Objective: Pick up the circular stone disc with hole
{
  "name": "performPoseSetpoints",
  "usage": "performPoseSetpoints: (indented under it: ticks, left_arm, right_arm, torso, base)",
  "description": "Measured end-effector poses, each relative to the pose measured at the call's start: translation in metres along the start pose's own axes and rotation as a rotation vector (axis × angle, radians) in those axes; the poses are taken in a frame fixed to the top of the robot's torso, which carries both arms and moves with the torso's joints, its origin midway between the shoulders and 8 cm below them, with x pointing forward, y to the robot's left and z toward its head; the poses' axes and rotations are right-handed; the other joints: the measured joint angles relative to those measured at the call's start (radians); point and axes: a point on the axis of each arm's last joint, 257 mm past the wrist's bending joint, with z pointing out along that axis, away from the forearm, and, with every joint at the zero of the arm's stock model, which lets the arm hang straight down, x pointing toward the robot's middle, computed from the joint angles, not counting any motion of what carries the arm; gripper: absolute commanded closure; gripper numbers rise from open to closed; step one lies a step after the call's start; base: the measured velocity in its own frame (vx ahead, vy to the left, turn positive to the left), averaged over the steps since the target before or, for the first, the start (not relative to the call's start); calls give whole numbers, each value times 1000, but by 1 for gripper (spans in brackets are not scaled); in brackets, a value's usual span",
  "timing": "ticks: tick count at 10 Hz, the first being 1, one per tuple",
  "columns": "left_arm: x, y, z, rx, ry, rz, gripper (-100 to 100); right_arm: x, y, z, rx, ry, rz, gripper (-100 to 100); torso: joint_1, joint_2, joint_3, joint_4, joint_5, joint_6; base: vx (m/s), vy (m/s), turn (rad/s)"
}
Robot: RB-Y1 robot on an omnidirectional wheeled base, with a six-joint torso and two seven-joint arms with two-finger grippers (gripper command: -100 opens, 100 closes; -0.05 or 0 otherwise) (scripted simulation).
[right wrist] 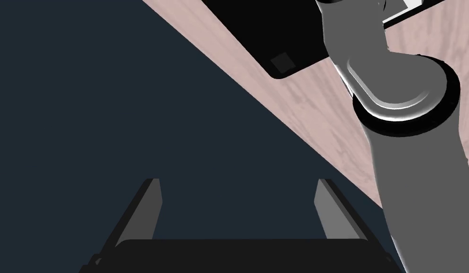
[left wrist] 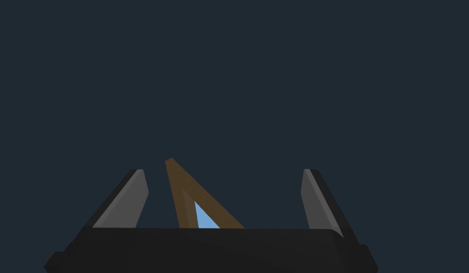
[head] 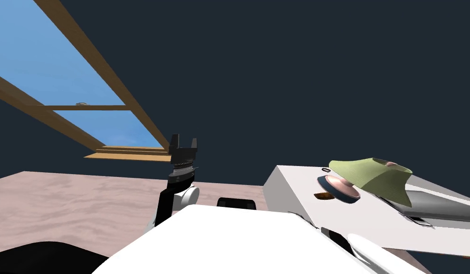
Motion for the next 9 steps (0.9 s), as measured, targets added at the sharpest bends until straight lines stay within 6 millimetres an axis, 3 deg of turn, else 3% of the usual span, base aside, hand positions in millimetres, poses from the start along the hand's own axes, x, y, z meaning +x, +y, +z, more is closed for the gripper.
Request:
performPoseSetpoints:
  ticks: [2,4,9]
  left_arm:
    - [0,0,0,0,0,0,0]
    - [0,0,0,0,0,0,0]
    - [0,0,0,0,0,0,0]
  right_arm:
    - [28,-2,-12,0,82,-58,-100]
    - [58,-22,-32,13,168,-110,-100]
    - [108,-48,-80,17,344,-233,-100]
  torso:
    - [0,0,0,0,0,0]
    - [0,1,0,0,0,0]
    - [-1,2,1,0,0,1]
  base:
    - [89,0,129]
    - [66,8,111]
    - [65,-9,102]
